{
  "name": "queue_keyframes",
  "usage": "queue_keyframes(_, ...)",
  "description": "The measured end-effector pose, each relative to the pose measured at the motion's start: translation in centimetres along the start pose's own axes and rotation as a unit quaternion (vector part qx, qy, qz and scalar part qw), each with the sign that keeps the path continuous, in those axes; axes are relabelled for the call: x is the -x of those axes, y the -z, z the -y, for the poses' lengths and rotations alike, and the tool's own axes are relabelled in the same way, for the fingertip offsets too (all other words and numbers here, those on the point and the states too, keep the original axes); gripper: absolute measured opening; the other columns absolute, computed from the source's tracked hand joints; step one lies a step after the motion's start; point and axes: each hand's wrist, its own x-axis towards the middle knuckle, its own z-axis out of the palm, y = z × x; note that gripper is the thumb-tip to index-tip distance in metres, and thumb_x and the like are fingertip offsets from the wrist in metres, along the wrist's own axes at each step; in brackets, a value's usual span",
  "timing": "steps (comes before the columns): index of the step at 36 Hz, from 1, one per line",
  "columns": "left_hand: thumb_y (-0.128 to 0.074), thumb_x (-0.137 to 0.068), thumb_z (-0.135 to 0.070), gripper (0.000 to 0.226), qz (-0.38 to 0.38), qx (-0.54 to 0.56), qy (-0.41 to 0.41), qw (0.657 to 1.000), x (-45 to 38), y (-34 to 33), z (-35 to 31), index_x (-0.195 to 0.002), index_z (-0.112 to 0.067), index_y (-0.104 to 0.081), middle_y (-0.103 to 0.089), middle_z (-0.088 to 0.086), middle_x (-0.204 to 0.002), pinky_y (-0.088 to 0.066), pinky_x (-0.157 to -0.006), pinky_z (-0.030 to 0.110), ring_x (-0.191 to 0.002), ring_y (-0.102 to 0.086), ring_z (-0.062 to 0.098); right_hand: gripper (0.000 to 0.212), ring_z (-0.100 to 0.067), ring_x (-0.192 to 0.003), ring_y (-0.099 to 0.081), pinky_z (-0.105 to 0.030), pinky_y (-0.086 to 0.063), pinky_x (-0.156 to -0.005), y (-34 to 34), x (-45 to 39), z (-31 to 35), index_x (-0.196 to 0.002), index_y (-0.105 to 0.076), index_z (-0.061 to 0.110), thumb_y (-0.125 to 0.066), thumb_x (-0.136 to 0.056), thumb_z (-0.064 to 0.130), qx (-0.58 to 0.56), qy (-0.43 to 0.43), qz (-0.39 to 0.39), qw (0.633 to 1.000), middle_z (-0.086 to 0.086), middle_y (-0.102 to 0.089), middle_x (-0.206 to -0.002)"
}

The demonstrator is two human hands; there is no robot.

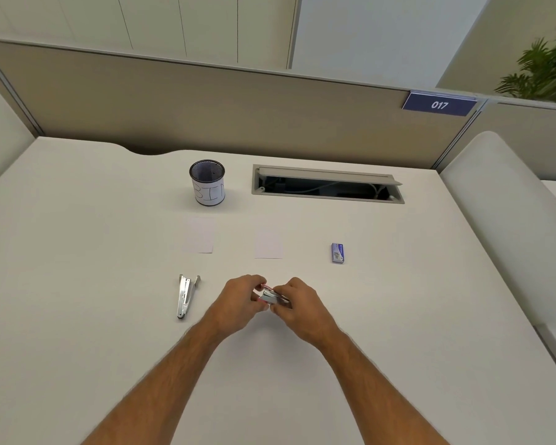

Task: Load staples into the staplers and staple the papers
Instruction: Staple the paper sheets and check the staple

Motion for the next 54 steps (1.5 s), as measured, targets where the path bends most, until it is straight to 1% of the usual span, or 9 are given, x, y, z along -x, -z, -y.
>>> queue_keyframes(5, -0.073, -0.087, -0.005, 0.061, -0.018, -0.016, -0.006, 1.0, -0.3, -0.1, 0.9, -0.143, -0.018, -0.052, -0.063, 0.003, -0.126, -0.053, -0.091, 0.025, -0.101, -0.065, 0.012, 0.031, -0.017, -0.079, -0.05, -0.029, -0.039, -0.068, -1.4, -0.1, 0.7, -0.106, -0.066, 0.011, -0.057, -0.097, 0.039, 0.103, -0.078, -0.05, 0.99, -0.004, -0.058, -0.098)
queue_keyframes(10, -0.055, -0.094, -0.006, 0.035, -0.076, -0.059, -0.004, 0.995, -0.3, 0.4, 1.4, -0.126, -0.014, -0.065, -0.069, 0.001, -0.124, -0.052, -0.095, 0.031, -0.106, -0.065, 0.017, 0.034, -0.023, -0.083, -0.057, -0.03, -0.04, -0.069, -2.7, -0.7, 1.5, -0.107, -0.064, 0.009, -0.05, -0.098, 0.039, 0.103, -0.144, -0.069, 0.982, -0.007, -0.066, -0.105)
queue_keyframes(21, -0.047, -0.094, -0.001, 0.031, -0.126, -0.053, 0.02, 0.99, -0.6, 1.1, 1.9, -0.109, -0.013, -0.072, -0.071, 0.001, -0.115, -0.053, -0.09, 0.033, -0.101, -0.066, 0.018, 0.036, -0.026, -0.1, -0.066, -0.029, -0.045, -0.076, -4.0, -1.9, 2.4, -0.115, -0.062, 0.012, -0.051, -0.098, 0.041, 0.109, -0.195, -0.037, 0.974, -0.006, -0.067, -0.111)
queue_keyframes(27, -0.047, -0.094, 0.0, 0.031, -0.132, -0.055, 0.026, 0.989, -1.6, 1.7, 2.4, -0.108, -0.012, -0.072, -0.07, 0.001, -0.117, -0.052, -0.091, 0.032, -0.105, -0.065, 0.02, 0.055, -0.021, -0.09, -0.064, -0.03, -0.043, -0.069, -3.0, -2.7, 2.6, -0.104, -0.061, 0.016, -0.054, -0.088, 0.068, 0.141, -0.223, -0.072, 0.962, 0.0, -0.064, -0.101)
queue_keyframes(31, -0.048, -0.094, 0.0, 0.032, -0.122, -0.06, 0.021, 0.991, -2.8, 1.9, 2.5, -0.117, -0.009, -0.068, -0.067, 0.005, -0.123, -0.047, -0.095, 0.031, -0.114, -0.06, 0.023, 0.052, -0.024, -0.107, -0.057, -0.036, -0.047, -0.085, -2.0, -4.5, 2.1, -0.112, -0.06, 0.012, -0.049, -0.096, 0.06, 0.154, -0.167, -0.121, 0.966, -0.004, -0.061, -0.113)
queue_keyframes(37, -0.05, -0.095, -0.002, 0.036, -0.1, -0.087, 0.001, 0.991, -5.7, 2.6, 2.5, -0.129, -0.006, -0.062, -0.063, 0.008, -0.133, -0.043, -0.102, 0.033, -0.126, -0.052, 0.027, 0.043, -0.027, -0.135, -0.044, -0.039, -0.037, -0.108, -0.8, -7.5, 1.5, -0.136, -0.054, 0.008, -0.044, -0.105, 0.035, 0.172, -0.052, -0.072, 0.981, -0.007, -0.055, -0.143)
queue_keyframes(42, -0.056, -0.098, -0.013, 0.043, -0.08, -0.087, -0.003, 0.993, -8.5, 3.3, 2.0, -0.139, -0.004, -0.054, -0.06, 0.014, -0.138, -0.043, -0.107, 0.037, -0.133, -0.05, 0.03, 0.069, -0.024, -0.158, -0.005, -0.047, -0.012, -0.126, -1.5, -8.7, 0.6, -0.16, -0.022, 0.011, -0.034, -0.106, 0.051, 0.195, -0.041, 0.023, 0.98, -0.006, -0.018, -0.169)
queue_keyframes(47, -0.056, -0.101, -0.023, 0.046, -0.065, -0.096, -0.008, 0.993, -11.3, 3.1, 1.8, -0.143, -0.007, -0.051, -0.055, 0.012, -0.145, -0.041, -0.112, 0.04, -0.138, -0.044, 0.028, 0.118, -0.022, -0.158, 0.002, -0.049, -0.004, -0.126, -2.3, -9.1, 0.1, -0.162, -0.014, 0.011, 0.017, -0.071, 0.08, 0.198, -0.057, 0.043, 0.978, -0.005, -0.01, -0.171)
queue_keyframes(54, -0.049, -0.103, -0.043, 0.072, 0.01, -0.176, -0.028, 0.984, -14.8, 3.0, 1.4, -0.161, -0.012, -0.018, -0.014, 0.007, -0.17, -0.019, -0.126, 0.044, -0.158, -0.007, 0.024, 0.118, -0.019, -0.158, 0.005, -0.049, 0.001, -0.127, -2.5, -9.2, -0.4, -0.163, -0.012, 0.015, 0.014, -0.068, 0.08, 0.18, -0.053, 0.044, 0.981, -0.001, -0.006, -0.171)
